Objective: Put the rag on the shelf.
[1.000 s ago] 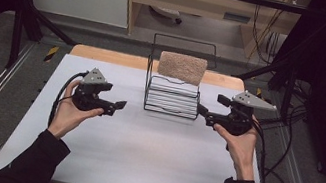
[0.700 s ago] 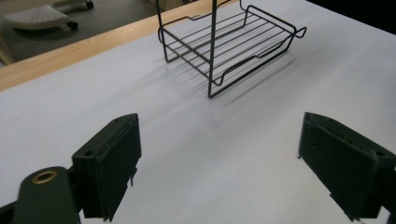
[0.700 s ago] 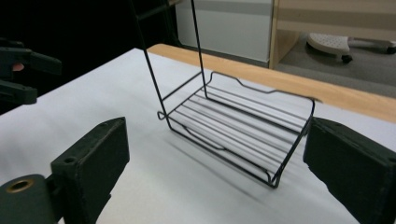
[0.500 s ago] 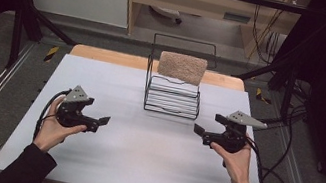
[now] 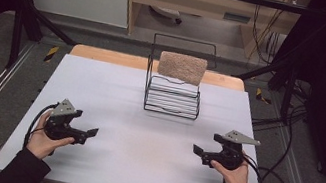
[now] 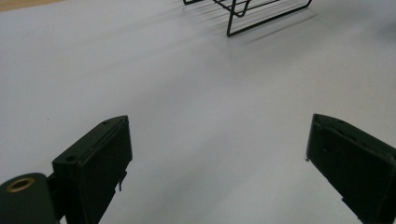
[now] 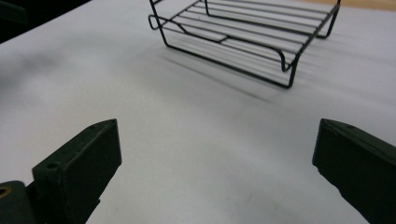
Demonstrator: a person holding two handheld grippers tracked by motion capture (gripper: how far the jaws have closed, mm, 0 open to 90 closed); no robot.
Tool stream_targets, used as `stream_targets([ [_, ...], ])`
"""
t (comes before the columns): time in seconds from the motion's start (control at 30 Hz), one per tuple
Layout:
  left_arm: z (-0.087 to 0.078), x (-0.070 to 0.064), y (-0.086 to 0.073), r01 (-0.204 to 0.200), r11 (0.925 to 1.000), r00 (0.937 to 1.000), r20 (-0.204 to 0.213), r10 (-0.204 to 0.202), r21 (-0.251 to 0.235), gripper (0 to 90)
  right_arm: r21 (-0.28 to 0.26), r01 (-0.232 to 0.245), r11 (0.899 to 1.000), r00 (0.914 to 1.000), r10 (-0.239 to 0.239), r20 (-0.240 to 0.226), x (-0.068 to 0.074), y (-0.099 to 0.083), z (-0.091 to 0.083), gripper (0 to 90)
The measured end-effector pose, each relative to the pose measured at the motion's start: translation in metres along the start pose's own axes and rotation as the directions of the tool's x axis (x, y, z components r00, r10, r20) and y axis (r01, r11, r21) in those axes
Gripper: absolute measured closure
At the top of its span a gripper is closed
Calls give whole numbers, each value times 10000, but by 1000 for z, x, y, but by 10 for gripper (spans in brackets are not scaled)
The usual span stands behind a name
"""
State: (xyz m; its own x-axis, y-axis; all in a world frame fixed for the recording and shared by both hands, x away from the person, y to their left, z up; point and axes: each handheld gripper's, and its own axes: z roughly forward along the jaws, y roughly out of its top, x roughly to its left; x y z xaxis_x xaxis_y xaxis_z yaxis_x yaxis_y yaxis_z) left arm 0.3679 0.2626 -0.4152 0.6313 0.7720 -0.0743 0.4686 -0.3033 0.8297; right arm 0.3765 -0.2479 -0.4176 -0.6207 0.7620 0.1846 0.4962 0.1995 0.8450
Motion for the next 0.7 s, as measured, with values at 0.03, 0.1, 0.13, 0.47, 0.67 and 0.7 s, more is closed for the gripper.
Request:
stream_targets([
  [0.03, -1, 1, -3, 49, 10000, 10000, 16, -50, 12, 67, 40, -44, 10000, 10000, 44, -12, -2, -3, -1, 16],
  [0.1, -2, 3, -7, 65, 10000, 10000, -28, -65, 12, 67, 64, -204, 9998, 9998, 204, -33, -4, -10, -3, 16],
  [0.13, -2, 3, -9, 99, 9999, 9999, -33, -99, -20, 67, 98, -274, 9996, 9996, 274, -24, -6, -13, -4, 15],
  [0.47, 0, 5, -23, 191, 9996, 9996, 180, -194, 193, 67, 448, -470, 9979, 9989, 469, 30, -13, -32, -9, 14],
  [0.67, -1, 5, -25, 192, 9996, 9996, 194, -196, 200, 67, 546, -420, 9976, 9991, 420, 27, -12, -33, -8, 14],
  [0.7, -1, 5, -25, 198, 9996, 9996, 185, -202, 213, 66, 562, -413, 9976, 9991, 412, 21, -12, -33, -8, 14],
])
